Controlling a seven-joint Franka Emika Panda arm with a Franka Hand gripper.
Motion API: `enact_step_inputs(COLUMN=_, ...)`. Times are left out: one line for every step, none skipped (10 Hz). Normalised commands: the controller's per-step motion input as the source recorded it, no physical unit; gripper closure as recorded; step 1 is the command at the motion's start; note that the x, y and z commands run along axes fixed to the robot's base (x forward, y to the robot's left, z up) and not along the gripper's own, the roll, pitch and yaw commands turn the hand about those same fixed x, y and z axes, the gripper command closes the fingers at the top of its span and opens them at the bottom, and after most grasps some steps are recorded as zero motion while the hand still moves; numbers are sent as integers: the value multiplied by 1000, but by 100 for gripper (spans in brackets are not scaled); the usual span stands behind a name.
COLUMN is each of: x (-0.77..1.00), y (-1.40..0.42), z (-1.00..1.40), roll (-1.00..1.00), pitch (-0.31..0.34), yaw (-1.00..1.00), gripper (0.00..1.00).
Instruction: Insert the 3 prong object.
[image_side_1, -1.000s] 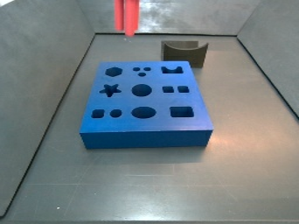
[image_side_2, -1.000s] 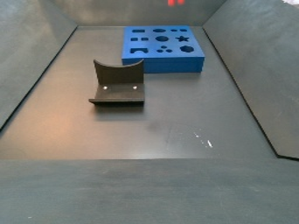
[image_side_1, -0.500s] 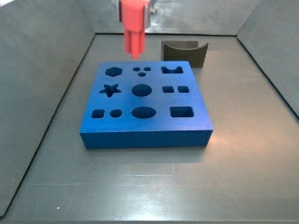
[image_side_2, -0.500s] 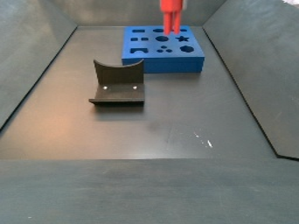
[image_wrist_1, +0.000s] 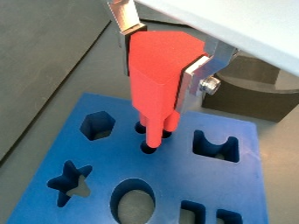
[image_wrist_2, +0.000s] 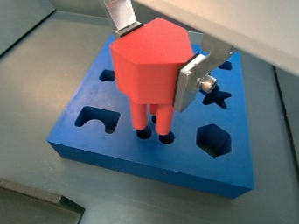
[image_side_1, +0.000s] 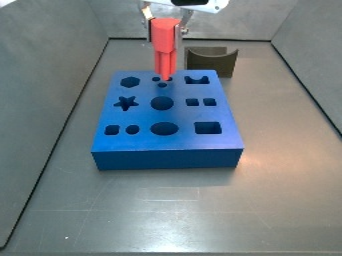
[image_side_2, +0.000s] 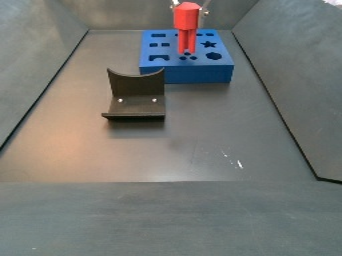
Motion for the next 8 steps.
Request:
enact_step_inputs(x=0, y=0, z=-309, roll=20, pitch=-53, yaw=-180, gripper=100)
enact_step_inputs(x=0, y=0, z=-311, roll=26, pitch=-47, yaw=-166, gripper=100)
enact_step_inputs(x=-9, y=0, z=-311, roll=40, pitch=-36, yaw=-140, gripper=100)
enact_step_inputs(x=-14, y=0, z=-280, roll=33, pitch=-51, yaw=-114, gripper=100)
enact_step_inputs(x=-11, y=0, z=-363, roll=44, pitch=-59, yaw=-89, gripper=100)
enact_step_inputs(x=-49, y=0, z=-397, roll=69, pitch=-67, yaw=-83, gripper=100)
enact_step_inputs(x=-206, y=0, z=-340, roll=64, pitch=-79, yaw=-77, gripper=100)
enact_step_inputs(x=-191, y=0, z=-286, roll=14, pitch=-100, yaw=-23, gripper=100)
